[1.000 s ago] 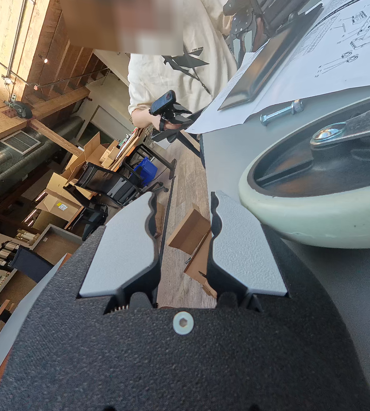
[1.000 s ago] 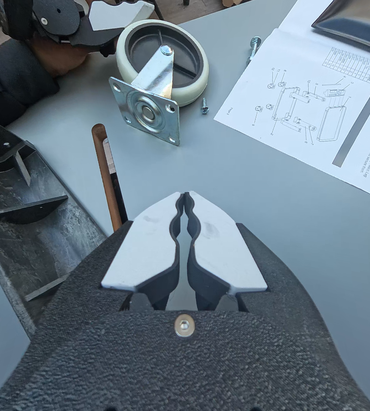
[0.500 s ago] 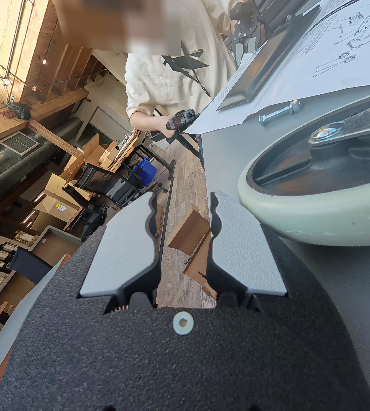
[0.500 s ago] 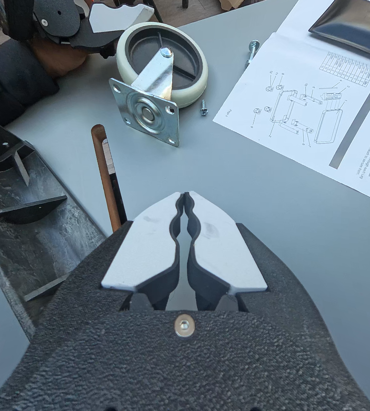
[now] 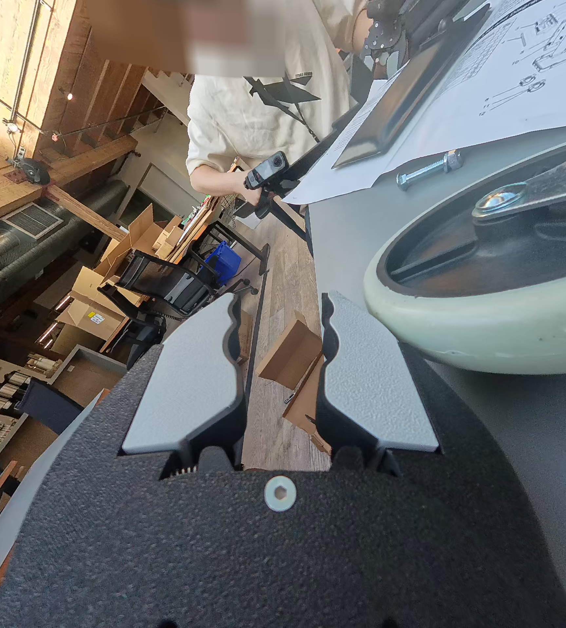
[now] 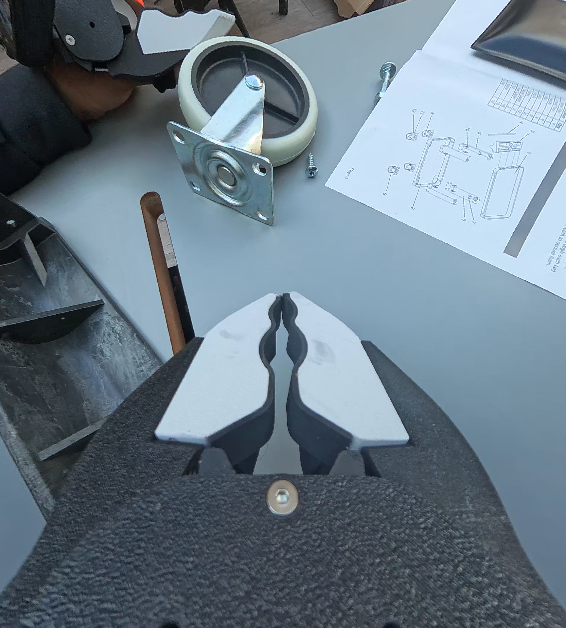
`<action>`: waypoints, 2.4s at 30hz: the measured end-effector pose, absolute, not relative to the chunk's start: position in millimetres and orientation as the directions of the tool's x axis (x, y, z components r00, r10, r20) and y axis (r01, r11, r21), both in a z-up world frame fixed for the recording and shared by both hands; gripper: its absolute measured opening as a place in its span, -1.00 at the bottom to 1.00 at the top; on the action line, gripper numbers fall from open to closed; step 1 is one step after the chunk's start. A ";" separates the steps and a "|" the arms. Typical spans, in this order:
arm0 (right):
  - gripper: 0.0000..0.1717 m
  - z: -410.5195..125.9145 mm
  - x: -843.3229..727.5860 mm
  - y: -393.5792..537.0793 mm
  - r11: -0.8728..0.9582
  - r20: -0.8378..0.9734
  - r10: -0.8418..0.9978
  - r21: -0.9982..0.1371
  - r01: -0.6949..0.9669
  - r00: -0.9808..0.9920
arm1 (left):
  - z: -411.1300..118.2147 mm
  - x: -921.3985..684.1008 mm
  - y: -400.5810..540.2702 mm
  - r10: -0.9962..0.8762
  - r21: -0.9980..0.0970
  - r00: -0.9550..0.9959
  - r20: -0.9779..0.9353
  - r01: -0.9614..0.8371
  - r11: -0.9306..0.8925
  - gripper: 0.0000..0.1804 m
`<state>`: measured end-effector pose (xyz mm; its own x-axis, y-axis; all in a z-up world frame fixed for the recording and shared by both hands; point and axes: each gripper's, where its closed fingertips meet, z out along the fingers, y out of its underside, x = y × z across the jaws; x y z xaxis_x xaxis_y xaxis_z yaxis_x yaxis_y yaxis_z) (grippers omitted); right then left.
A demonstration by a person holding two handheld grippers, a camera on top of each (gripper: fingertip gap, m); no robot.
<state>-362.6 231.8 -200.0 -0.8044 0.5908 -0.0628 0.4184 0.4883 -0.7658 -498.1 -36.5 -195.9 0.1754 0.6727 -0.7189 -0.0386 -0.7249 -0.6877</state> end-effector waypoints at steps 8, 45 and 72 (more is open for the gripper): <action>-1.00 -200.3 -362.2 231.7 0.486 -0.067 0.591 -0.765 0.422 -0.804 | -196.1 -498.3 -37.1 0.670 -0.685 0.172 -0.722 -0.036 -0.728 -0.50; -1.00 -207.6 -810.5 375.3 0.782 0.640 0.603 -0.592 0.194 -0.476 | -201.2 -502.7 -48.8 0.743 -0.756 0.195 -0.640 0.016 -0.654 -0.53; -1.00 -209.3 -877.9 405.7 0.590 0.497 0.802 -0.746 0.308 -0.331 | -208.1 -507.5 -51.9 0.734 -0.741 0.201 -0.648 0.054 -0.669 -0.53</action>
<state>-877.9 405.7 -209.3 -0.3311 0.8020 0.4972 0.3083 0.5899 -0.7463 -507.5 -51.9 -208.1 0.2007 0.7344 -0.6484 0.0543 -0.6692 -0.7411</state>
